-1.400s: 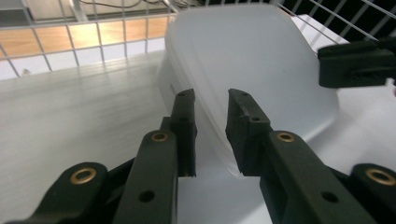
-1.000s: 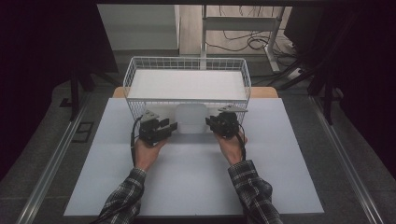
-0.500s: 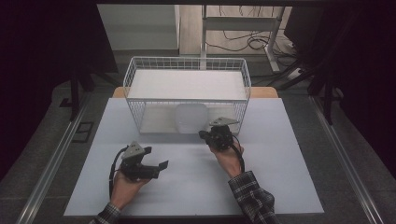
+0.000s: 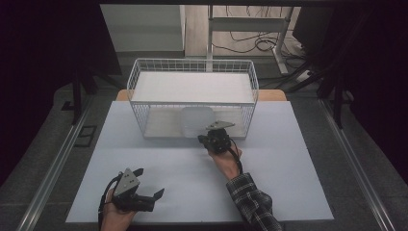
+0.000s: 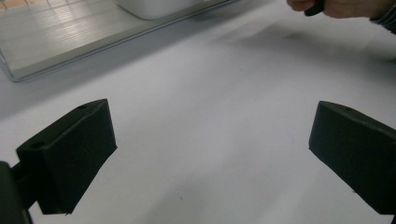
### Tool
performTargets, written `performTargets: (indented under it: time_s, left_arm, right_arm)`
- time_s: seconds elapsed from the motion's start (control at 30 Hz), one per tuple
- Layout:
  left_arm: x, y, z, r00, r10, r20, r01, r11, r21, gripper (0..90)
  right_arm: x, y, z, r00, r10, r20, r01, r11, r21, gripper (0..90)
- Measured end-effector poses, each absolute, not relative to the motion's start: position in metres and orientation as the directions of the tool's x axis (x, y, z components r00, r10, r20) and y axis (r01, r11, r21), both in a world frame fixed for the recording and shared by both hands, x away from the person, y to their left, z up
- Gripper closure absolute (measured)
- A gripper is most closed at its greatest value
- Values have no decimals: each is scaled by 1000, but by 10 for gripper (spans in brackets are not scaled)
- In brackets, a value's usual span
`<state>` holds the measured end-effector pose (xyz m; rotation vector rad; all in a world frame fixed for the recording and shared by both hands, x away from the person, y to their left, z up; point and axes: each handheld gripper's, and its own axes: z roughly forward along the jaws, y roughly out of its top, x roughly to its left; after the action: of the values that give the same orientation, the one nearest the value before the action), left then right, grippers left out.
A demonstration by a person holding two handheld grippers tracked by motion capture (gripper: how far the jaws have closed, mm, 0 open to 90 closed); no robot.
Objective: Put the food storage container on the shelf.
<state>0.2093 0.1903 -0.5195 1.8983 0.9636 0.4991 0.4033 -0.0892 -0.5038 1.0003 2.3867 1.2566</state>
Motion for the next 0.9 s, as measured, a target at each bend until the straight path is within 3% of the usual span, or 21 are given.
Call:
performTargets:
  time_s: [0.37, 0.9]
  left_arm:
    - [211, 192, -521, 619, 782, -72, 411, -244, 878, 0]
    - [211, 189, -522, 621, 783, -35, 402, -280, 872, 9]
  right_arm:
    - [423, -74, -508, -711, 701, 53, 454, 400, 796, 890]
    - [434, -68, -506, -699, 713, 58, 470, 397, 788, 883]
